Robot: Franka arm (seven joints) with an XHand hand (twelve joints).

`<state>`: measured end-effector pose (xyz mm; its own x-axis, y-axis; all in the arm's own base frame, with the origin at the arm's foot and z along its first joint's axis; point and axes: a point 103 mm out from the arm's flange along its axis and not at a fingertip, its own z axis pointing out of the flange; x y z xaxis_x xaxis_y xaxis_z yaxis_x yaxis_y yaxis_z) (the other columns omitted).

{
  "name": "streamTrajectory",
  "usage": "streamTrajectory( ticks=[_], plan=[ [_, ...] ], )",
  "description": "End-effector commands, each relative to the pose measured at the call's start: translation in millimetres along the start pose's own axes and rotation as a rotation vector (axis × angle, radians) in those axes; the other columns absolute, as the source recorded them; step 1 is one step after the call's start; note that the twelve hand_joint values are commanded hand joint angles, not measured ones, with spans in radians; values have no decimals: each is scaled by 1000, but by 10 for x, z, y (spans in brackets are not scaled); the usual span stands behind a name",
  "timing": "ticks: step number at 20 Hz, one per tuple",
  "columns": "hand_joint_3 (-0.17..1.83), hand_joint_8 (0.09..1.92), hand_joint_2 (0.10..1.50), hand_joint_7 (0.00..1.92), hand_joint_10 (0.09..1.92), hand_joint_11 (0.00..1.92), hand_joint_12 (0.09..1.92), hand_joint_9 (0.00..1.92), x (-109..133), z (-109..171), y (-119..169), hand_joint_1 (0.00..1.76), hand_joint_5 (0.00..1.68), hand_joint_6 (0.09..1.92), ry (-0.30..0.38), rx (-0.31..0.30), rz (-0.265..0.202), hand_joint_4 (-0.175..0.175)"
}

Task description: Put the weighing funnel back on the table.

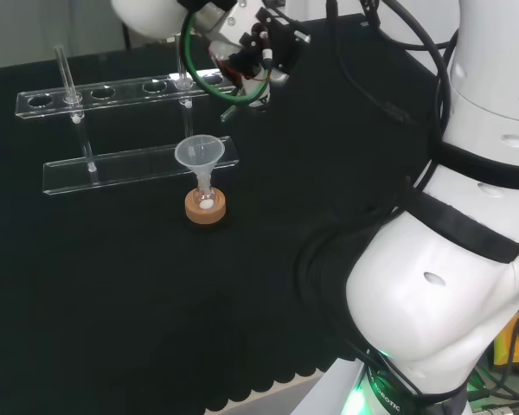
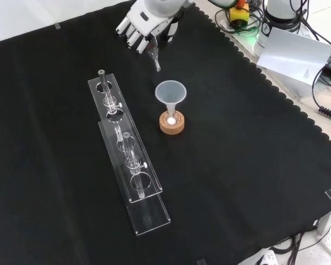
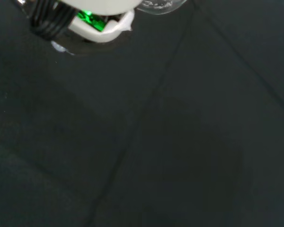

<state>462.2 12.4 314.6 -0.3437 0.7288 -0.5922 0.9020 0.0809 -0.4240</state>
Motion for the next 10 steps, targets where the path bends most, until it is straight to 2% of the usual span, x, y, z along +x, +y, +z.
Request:
streamTrajectory(
  ticks=[1,7,10],
  plan=[
    [781,682,706,663,513,408,1279,878,-140,178,42,1057,1053,1107,103,-3,13,175],
    [782,682,705,665,513,409,1280,879,-260,426,98,1057,1053,1107,248,-13,24,175],
    [783,682,705,667,513,409,1280,880,-316,569,130,1057,1053,1108,286,-6,30,175]
  ],
)
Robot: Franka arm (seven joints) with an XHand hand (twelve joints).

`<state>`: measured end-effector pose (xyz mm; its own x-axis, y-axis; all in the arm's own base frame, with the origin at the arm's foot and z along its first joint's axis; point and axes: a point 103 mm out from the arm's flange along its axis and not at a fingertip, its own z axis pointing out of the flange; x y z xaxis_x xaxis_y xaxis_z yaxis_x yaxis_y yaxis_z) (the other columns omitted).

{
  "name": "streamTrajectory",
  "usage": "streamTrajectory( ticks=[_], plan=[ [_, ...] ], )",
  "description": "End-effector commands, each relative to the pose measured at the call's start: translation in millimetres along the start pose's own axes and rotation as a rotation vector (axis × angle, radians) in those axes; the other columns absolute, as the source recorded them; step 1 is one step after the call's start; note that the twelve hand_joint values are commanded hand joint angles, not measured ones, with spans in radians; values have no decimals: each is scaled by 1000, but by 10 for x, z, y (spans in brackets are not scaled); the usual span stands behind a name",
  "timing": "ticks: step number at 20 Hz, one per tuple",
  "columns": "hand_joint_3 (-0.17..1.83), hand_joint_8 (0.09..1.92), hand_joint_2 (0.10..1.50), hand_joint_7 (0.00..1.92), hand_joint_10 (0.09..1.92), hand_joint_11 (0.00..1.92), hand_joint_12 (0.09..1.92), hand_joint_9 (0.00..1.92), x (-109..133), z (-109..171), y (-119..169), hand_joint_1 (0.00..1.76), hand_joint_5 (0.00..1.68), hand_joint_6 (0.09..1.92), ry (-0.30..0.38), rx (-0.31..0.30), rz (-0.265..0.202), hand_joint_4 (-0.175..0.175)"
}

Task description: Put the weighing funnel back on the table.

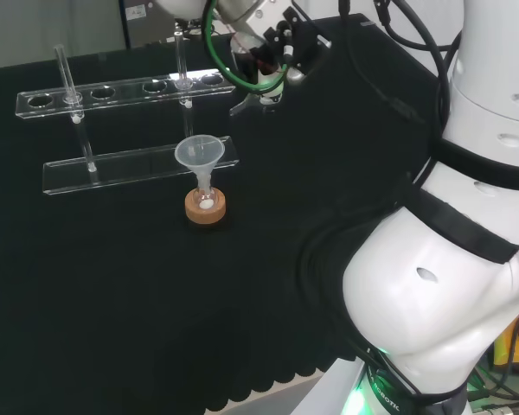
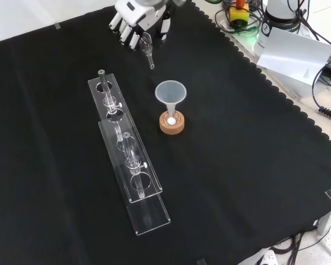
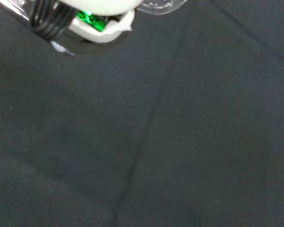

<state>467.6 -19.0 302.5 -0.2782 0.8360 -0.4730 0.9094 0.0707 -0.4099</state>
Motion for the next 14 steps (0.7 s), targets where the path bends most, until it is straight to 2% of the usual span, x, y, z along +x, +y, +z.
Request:
streamTrajectory(
  ticks=[1,5,13,14],
  plan=[
    [783,683,705,669,513,410,1280,880,-207,301,67,1057,1053,1108,128,6,14,175],
    [783,684,705,673,514,411,1281,882,-286,492,103,1056,1052,1109,156,13,15,175],
    [784,686,705,682,516,415,1282,889,-254,870,197,1056,1051,1111,231,30,9,175],
    [784,686,706,683,516,416,1281,890,-224,921,209,1056,1051,1112,239,42,42,175]
  ],
)
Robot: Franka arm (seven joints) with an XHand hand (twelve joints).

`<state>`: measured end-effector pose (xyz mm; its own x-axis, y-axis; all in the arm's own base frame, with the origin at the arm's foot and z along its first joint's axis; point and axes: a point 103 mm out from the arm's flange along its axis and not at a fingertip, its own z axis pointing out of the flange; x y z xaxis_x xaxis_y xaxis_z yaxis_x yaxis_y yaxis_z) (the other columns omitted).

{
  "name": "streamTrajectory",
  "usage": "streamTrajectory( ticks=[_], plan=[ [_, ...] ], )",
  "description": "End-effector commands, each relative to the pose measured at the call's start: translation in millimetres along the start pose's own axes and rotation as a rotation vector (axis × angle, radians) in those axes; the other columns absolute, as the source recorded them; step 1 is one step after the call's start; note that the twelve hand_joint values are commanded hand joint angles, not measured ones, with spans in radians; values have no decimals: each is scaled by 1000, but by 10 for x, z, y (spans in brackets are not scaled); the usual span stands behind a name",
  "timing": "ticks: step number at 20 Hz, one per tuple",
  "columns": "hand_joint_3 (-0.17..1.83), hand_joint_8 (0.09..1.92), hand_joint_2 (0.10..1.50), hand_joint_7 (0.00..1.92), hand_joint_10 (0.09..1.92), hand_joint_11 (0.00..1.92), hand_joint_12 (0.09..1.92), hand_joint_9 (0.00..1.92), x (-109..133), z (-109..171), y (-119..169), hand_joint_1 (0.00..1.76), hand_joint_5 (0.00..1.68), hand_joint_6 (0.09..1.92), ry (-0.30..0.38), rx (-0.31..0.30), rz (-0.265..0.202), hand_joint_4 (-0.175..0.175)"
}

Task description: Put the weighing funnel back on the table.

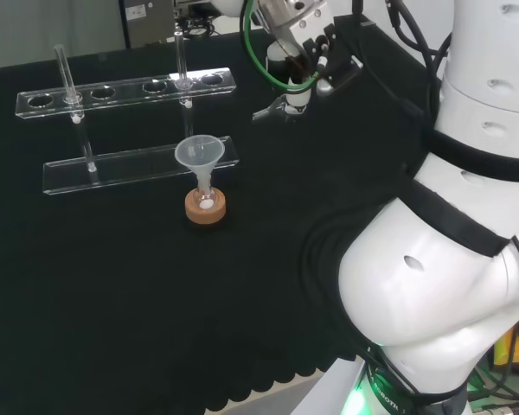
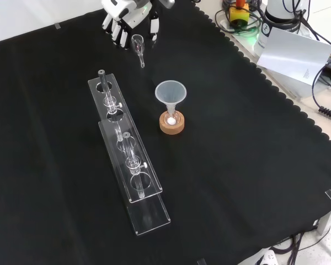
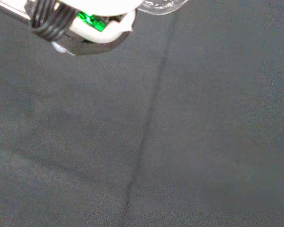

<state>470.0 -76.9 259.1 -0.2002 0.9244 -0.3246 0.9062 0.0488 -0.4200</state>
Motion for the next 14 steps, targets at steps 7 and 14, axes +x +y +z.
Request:
streamTrajectory(
  ticks=[7,14],
  plan=[
    [784,687,706,689,517,419,1281,894,48,516,154,1056,1050,1113,80,13,0,175],
    [782,688,708,693,517,420,1280,897,132,650,257,1055,1048,1115,100,14,-17,175]
  ],
)
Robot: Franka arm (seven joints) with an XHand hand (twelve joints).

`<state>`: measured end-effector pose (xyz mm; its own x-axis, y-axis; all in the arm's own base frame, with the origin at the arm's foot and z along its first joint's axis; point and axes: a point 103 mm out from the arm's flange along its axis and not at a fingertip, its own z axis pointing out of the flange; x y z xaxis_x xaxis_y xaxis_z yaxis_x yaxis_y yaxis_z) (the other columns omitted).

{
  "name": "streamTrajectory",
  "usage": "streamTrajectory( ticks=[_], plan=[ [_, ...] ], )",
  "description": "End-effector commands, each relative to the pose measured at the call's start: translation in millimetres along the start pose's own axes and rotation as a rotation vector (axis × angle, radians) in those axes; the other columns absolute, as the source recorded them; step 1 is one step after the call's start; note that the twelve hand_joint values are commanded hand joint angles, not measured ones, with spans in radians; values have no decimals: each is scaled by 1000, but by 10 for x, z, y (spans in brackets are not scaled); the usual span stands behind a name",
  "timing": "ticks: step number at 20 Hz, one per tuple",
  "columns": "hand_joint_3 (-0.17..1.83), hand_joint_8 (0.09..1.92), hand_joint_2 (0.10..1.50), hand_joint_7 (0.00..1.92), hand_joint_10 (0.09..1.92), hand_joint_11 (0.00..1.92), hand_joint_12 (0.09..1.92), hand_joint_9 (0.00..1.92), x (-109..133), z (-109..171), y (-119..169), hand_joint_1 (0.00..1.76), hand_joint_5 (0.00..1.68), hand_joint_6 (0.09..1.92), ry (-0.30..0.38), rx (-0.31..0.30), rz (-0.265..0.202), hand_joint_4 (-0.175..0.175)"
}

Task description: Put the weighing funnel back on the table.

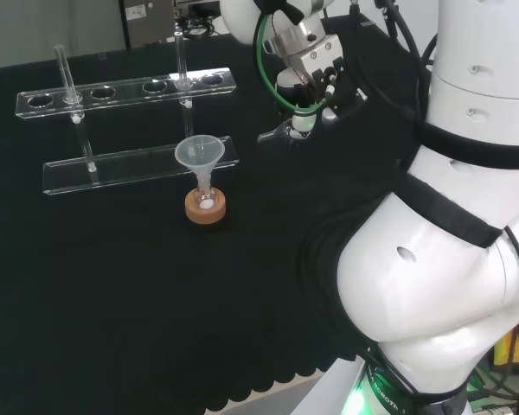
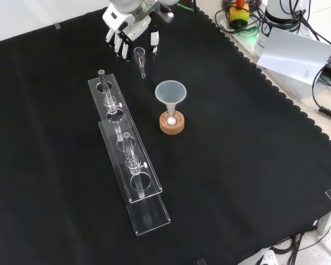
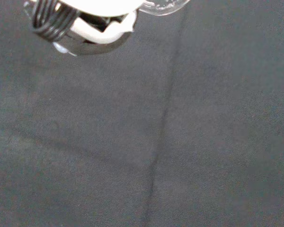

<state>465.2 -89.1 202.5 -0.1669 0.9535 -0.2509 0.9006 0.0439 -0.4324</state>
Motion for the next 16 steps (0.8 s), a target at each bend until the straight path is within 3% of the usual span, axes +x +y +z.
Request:
streamTrajectory(
  ticks=[1,4,16],
  plan=[
    [782,688,708,693,517,420,1280,897,43,133,86,1055,1048,1115,21,3,-20,175],
    [782,688,708,694,518,421,1279,900,99,240,119,1055,1048,1115,42,10,-7,175],
    [777,694,711,715,520,443,1278,917,88,692,344,1055,1046,1115,128,1,-48,175]
  ],
)
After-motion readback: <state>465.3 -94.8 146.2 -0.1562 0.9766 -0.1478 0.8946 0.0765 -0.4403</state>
